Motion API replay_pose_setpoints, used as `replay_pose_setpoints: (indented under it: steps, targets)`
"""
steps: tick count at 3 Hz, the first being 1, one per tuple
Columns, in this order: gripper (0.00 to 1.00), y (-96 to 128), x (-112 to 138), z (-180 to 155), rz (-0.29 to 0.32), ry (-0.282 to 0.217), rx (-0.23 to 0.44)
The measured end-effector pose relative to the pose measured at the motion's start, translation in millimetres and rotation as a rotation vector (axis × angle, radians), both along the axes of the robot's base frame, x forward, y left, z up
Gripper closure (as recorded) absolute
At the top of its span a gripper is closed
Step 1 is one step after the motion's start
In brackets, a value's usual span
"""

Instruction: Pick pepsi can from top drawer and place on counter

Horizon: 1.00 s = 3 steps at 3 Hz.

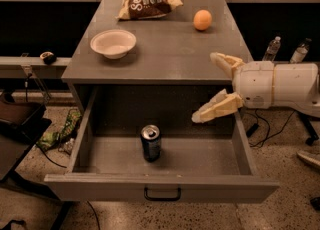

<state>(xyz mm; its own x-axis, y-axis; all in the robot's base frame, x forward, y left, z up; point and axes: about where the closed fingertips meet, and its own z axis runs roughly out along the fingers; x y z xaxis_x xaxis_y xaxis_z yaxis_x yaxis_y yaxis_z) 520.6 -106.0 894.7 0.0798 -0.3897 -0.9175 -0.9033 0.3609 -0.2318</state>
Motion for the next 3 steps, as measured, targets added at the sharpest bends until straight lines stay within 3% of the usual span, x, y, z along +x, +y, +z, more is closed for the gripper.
replay_pose_setpoints:
  steps: [1, 2, 3]
  targets:
    - [0.00, 14, -4, -12, 0.009, 0.018, -0.007]
    - [0.00, 70, 4, -56, 0.042, 0.034, 0.058]
    - [0.00, 111, 16, -86, 0.056, 0.043, 0.105]
